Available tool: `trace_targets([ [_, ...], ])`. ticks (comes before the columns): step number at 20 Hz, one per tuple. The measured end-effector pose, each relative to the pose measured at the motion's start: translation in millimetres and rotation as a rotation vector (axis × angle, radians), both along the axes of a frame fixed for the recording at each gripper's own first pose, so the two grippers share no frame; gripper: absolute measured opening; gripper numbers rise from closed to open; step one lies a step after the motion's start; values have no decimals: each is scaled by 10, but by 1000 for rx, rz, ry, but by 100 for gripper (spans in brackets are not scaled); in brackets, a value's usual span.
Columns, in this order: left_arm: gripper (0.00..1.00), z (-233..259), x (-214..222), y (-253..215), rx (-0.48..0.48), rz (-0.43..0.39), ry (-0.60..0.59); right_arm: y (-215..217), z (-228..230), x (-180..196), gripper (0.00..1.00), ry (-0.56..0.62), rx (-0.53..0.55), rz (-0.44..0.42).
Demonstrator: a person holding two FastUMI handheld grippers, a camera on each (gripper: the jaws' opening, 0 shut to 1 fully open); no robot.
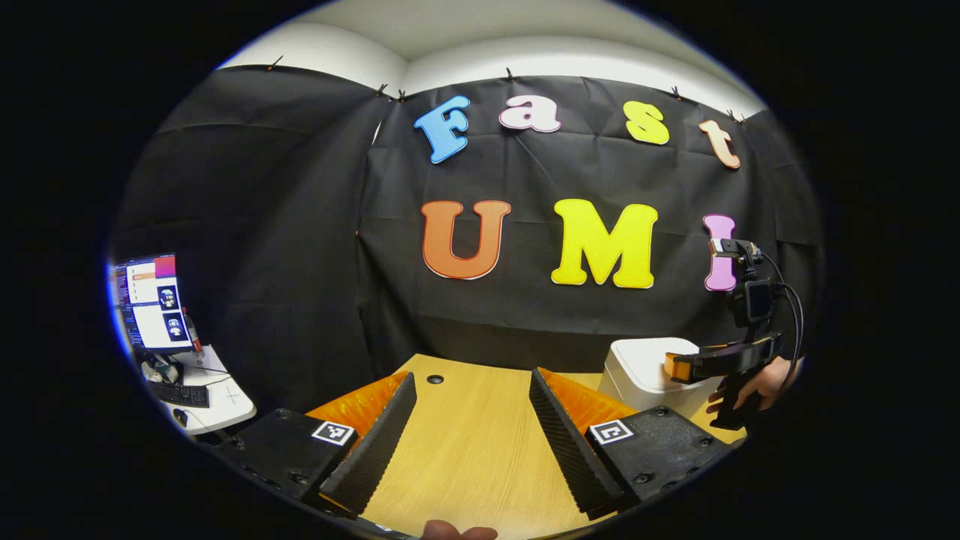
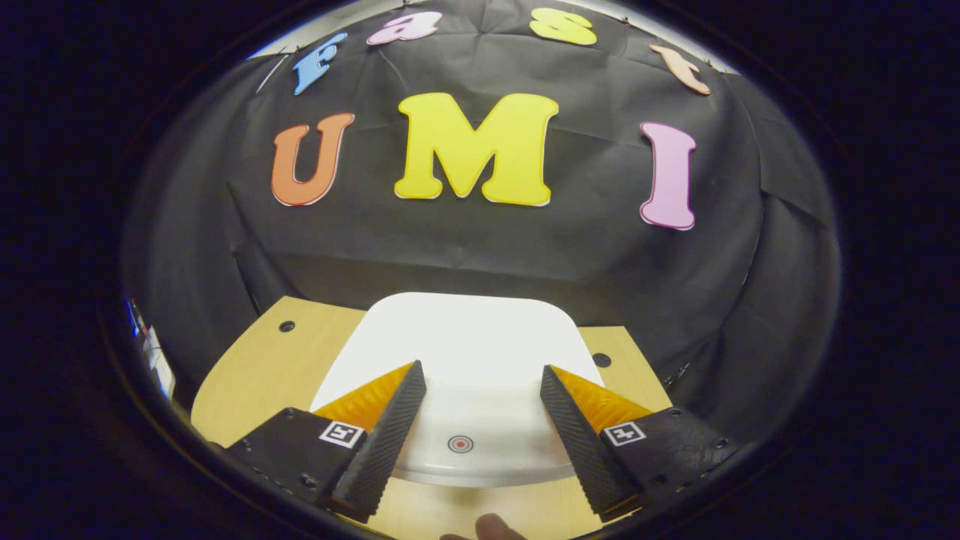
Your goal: Press the lid of the desktop garbage bin to open it, pick up the crumpled paper on the desktop and throw it into the bin, then pick up the pop can on the desktop and drop it into the bin, and finally close the garbage bin lid.
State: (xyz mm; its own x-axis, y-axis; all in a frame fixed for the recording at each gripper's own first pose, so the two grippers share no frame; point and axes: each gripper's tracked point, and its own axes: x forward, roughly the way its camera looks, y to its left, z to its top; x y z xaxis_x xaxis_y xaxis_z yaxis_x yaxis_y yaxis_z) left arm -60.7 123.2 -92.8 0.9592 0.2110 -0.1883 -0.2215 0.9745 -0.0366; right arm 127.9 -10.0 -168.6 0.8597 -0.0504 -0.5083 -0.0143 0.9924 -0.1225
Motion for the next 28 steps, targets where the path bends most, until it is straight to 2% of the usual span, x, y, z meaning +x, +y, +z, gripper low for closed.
trace_targets([
  [1,98,12,1,-34,-1,-8,-1,-3,-17,-10,98,-15,-4,0],
  [4,98,120,10,-94,-10,-24,-41,-8,-33,-6,100,-61,-12,-9],
  [11,98,176,91,-371,-19,-96,-45,-8,-28,-17,98,-132,20,-24],
  [13,98,216,120,-481,-8,-129,-50,0,32,12,99,-196,75,-51],
  [14,98,253,120,-533,0,-144,-57,2,49,21,96,-211,88,-47],
  [19,98,360,248,-760,0,-203,-77,6,148,-44,95,-185,75,-3],
  [24,98,596,495,-939,13,-247,-135,-37,670,-313,98,-291,32,60],
  [26,98,674,587,-1041,4,-267,-151,-111,942,-447,96,-348,23,65],
  [27,98,721,639,-1073,2,-275,-158,-94,1008,-537,98,-365,37,73],
  [28,98,775,669,-1109,4,-281,-169,-106,1119,-611,96,-379,58,77],
])
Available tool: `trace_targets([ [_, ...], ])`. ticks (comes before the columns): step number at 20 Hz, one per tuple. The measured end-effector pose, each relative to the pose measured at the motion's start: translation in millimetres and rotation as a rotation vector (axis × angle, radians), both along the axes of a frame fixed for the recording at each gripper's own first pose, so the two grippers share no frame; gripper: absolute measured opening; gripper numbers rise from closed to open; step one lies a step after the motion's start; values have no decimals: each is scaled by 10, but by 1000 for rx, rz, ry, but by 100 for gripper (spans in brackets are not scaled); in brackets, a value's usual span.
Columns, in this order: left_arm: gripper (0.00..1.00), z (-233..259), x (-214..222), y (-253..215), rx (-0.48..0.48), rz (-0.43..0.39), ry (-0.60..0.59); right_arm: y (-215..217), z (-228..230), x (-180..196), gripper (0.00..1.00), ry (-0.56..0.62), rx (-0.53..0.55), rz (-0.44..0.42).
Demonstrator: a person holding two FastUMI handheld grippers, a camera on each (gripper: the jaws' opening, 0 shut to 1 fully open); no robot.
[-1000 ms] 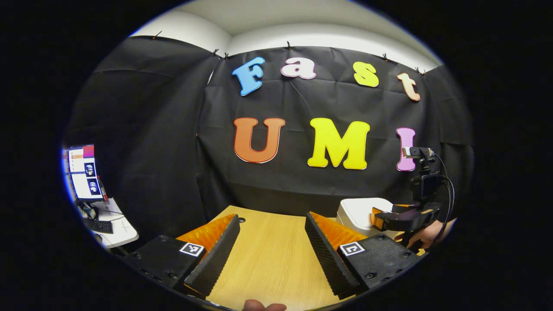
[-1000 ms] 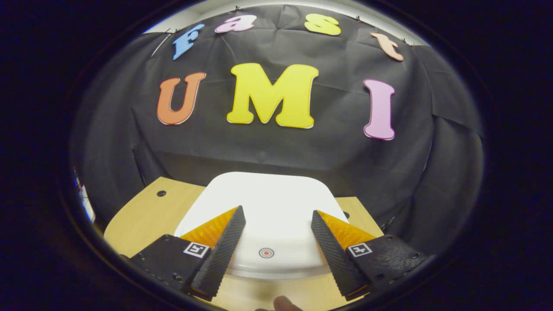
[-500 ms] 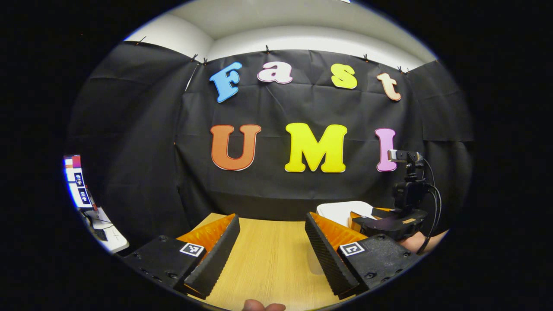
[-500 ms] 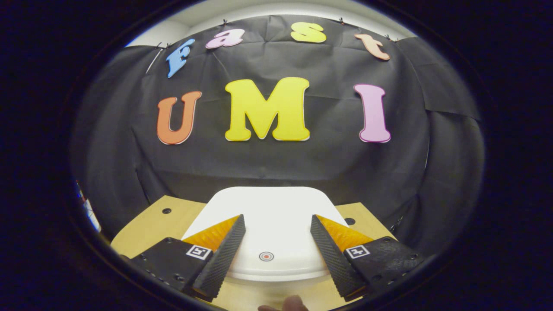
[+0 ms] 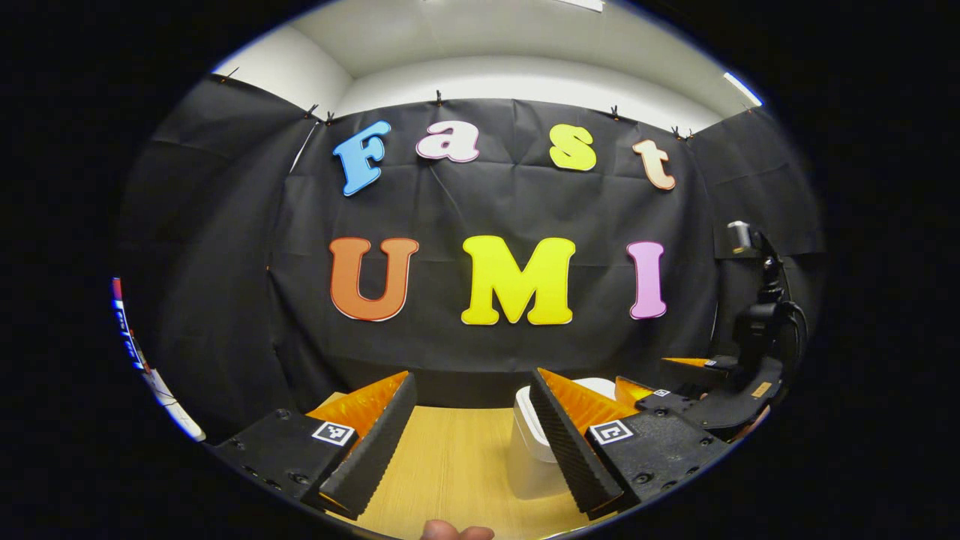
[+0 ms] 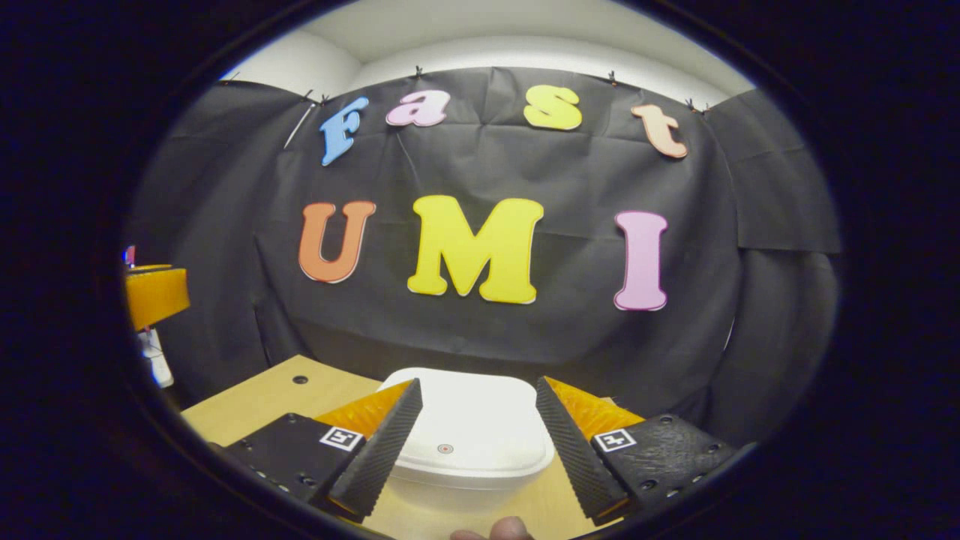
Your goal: Press the lid of the desktop garbage bin to open it, pick up the crumpled paper on the desktop and throw it into the bin, then pick up the pop can on the desktop and drop it into the bin, and finally close the garbage bin lid.
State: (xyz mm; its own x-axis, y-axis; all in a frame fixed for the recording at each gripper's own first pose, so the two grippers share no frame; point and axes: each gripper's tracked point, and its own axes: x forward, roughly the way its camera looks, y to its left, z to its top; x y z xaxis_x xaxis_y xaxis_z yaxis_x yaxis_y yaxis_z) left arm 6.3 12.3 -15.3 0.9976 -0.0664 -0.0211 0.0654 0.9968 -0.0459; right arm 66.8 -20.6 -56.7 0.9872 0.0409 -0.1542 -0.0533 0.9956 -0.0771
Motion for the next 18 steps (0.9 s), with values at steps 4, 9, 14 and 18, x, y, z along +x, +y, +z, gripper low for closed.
trace_targets([
  [4,98,141,98,-95,10,-5,-15,-328,365,-152,97,-60,16,-72],
  [9,98,219,136,-108,4,4,-3,-401,601,-299,95,-108,29,-105],
  [14,97,174,105,-40,2,49,15,-362,578,-407,96,-85,45,-98],
  [18,97,190,53,26,2,53,7,-278,585,-408,95,-83,52,-82],
])
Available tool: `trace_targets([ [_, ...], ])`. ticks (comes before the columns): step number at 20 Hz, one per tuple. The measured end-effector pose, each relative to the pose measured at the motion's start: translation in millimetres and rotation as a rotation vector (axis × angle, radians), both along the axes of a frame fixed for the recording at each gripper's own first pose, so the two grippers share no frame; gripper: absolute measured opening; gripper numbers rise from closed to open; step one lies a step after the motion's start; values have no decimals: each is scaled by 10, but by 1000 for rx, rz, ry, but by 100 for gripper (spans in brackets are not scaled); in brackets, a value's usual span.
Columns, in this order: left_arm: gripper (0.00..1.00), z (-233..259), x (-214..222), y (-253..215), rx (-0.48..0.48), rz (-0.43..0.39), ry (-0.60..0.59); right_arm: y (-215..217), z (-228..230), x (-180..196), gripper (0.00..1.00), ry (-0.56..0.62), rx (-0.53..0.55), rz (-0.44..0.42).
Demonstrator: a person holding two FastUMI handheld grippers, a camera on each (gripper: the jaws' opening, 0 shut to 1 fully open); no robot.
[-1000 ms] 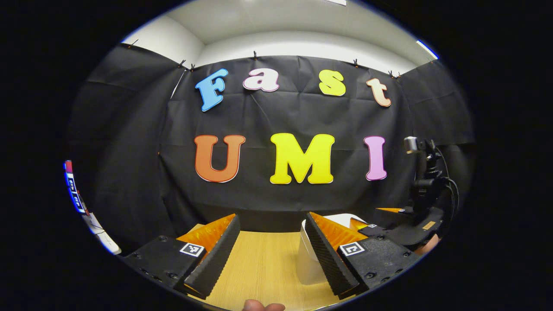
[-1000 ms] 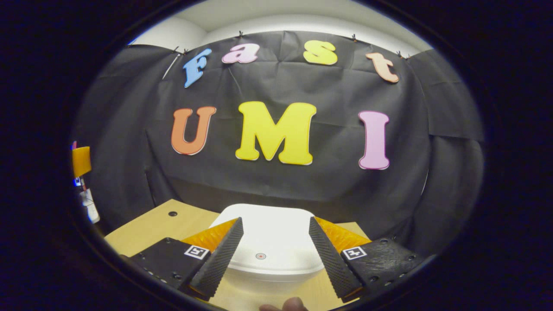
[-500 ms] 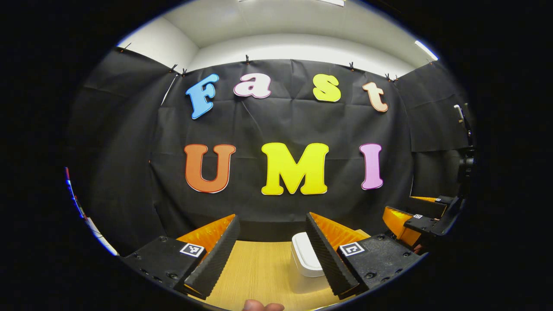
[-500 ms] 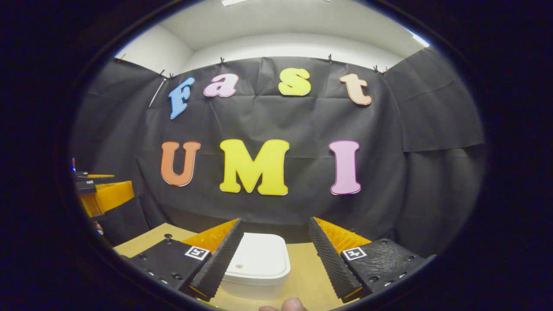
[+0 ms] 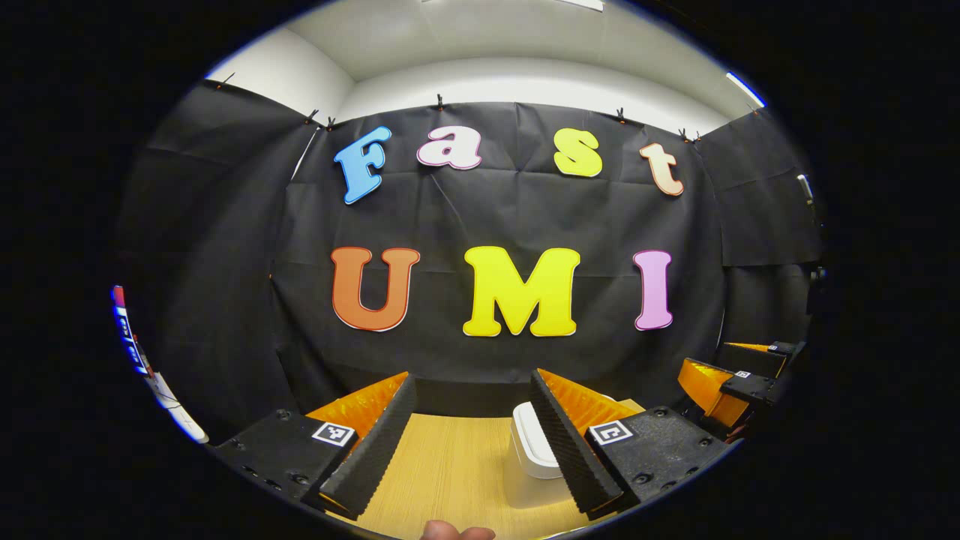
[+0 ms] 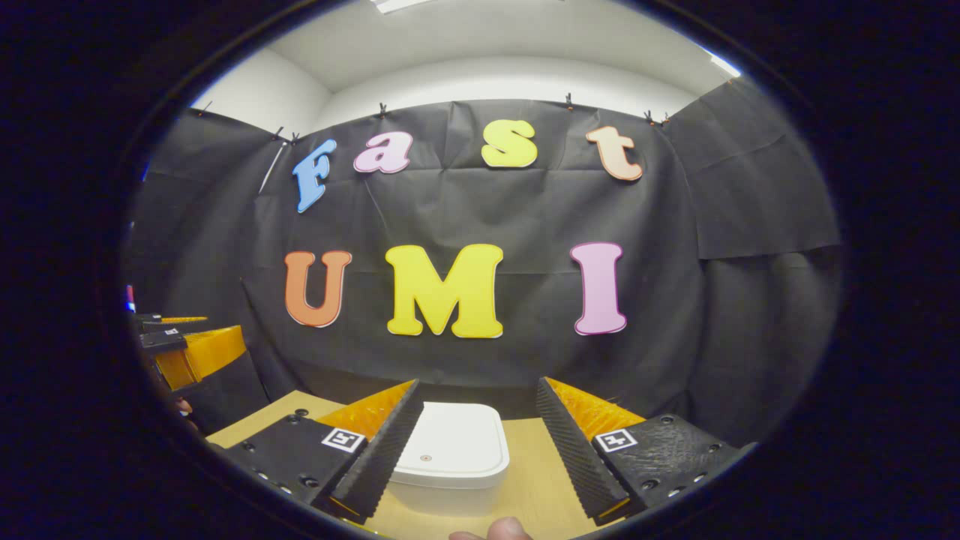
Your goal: Press the lid of the desktop garbage bin to open it, pick up the crumpled paper on the desktop and throw it into the bin, then pick up the pop can on the desktop and drop it into the bin, and finally close the garbage bin lid.
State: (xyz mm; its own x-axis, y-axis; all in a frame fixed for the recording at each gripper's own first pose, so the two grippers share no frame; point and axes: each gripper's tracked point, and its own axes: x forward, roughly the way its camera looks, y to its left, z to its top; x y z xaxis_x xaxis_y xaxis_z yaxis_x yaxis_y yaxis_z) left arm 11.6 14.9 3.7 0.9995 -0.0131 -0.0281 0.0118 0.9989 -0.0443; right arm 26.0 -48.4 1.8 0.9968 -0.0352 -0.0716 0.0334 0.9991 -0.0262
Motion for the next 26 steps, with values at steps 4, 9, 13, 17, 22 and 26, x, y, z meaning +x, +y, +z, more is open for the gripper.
trace_targets([
  [4,97,-8,-85,94,-6,14,-2,218,35,-34,96,-12,-1,37],
  [9,98,13,-193,176,-8,11,-9,379,32,-132,95,-11,-34,65],
  [13,97,14,-253,208,-12,8,-11,388,78,-245,95,-31,-37,38],
  [17,100,79,-325,189,1,2,-25,362,109,-354,95,-33,-15,25],
  [22,97,108,-378,149,-7,-2,-36,333,126,-461,95,-30,-27,22],
  [26,97,89,-405,138,-10,-3,-26,338,175,-501,95,-39,-16,24],
])
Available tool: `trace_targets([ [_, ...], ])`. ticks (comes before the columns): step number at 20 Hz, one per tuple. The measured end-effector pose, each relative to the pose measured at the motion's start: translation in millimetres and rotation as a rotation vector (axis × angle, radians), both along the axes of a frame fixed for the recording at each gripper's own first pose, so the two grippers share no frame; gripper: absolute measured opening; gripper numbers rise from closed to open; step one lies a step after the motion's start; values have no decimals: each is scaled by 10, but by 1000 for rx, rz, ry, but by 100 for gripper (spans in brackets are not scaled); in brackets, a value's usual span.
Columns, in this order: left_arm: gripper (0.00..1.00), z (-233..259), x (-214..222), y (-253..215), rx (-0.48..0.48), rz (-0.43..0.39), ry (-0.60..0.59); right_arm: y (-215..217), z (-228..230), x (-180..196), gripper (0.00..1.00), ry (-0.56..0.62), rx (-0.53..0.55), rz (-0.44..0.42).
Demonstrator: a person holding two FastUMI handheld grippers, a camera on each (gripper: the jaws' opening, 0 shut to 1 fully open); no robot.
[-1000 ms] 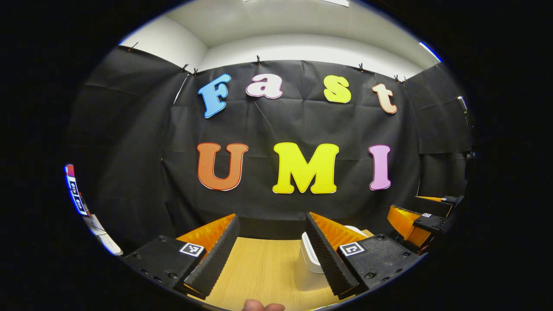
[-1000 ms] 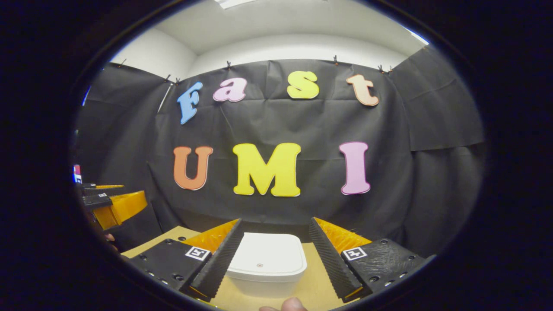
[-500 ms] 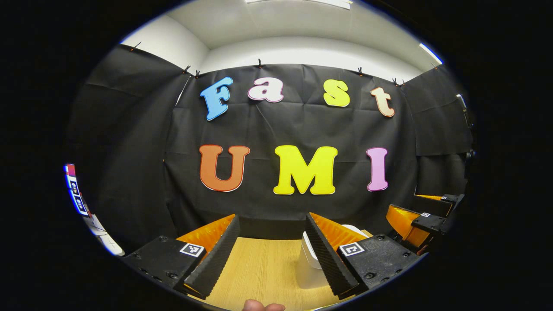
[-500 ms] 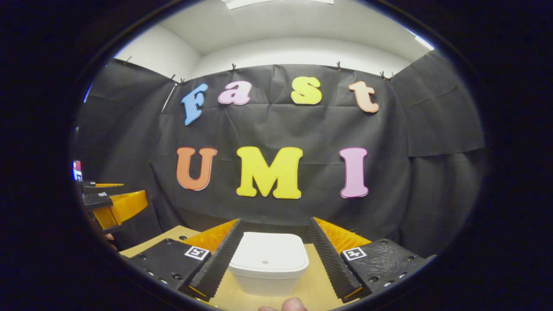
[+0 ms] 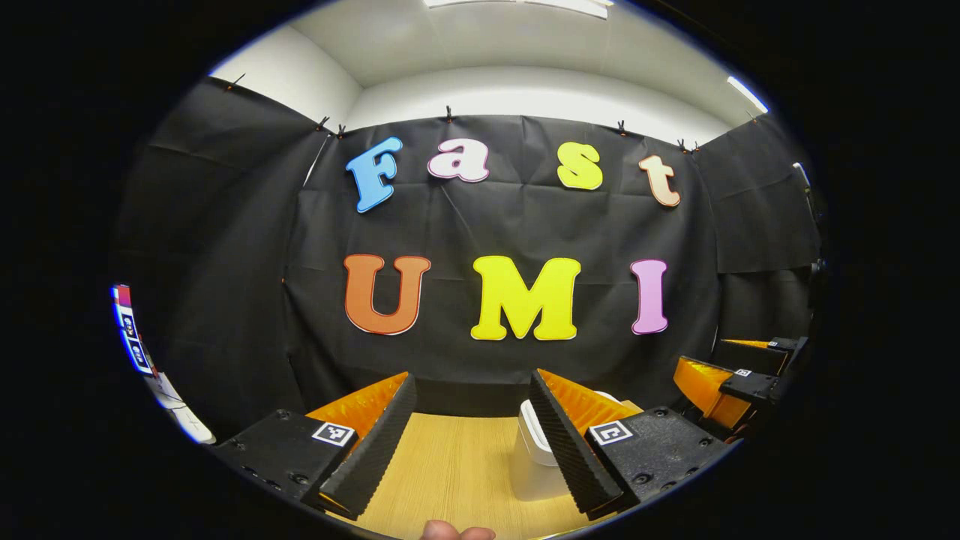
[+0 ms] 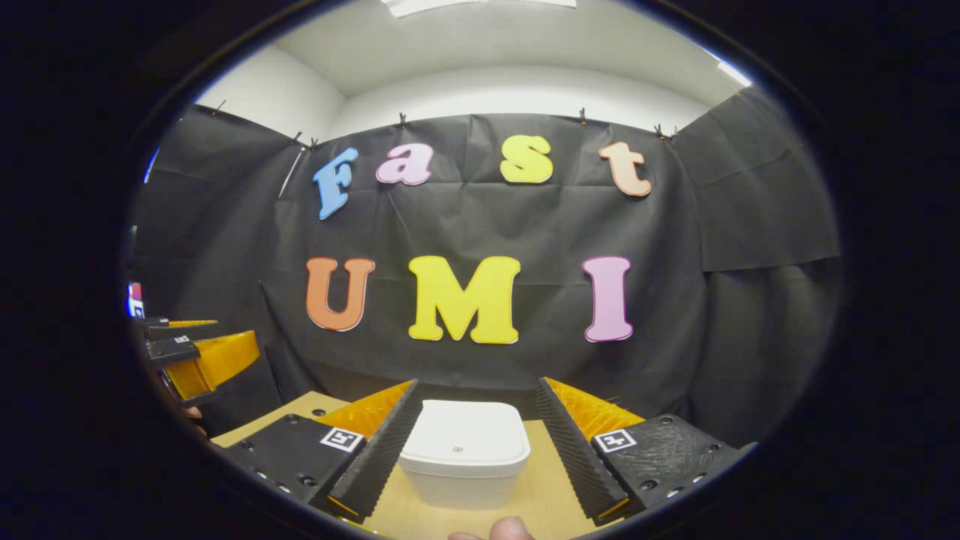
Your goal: Press the lid of the desktop garbage bin to open it, pick up the crumpled paper on the desktop and throw it into the bin, then pick up the pop can on the desktop and drop it into the bin, and finally close the garbage bin lid.
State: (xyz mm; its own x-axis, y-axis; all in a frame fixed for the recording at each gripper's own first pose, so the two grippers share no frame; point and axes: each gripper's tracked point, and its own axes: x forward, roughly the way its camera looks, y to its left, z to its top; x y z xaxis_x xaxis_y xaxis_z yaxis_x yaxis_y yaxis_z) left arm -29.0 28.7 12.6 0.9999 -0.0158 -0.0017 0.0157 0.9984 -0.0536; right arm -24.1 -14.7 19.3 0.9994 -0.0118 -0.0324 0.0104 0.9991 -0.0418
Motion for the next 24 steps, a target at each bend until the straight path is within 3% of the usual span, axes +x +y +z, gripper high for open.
trace_targets([
  [6,97,17,-11,-16,14,11,-2,59,-50,78,96,22,23,24],
  [17,98,4,116,-341,29,-39,12,-271,-97,120,95,27,37,-45],
  [24,97,-30,110,-410,23,-25,25,-284,-105,121,96,30,36,-27],
])
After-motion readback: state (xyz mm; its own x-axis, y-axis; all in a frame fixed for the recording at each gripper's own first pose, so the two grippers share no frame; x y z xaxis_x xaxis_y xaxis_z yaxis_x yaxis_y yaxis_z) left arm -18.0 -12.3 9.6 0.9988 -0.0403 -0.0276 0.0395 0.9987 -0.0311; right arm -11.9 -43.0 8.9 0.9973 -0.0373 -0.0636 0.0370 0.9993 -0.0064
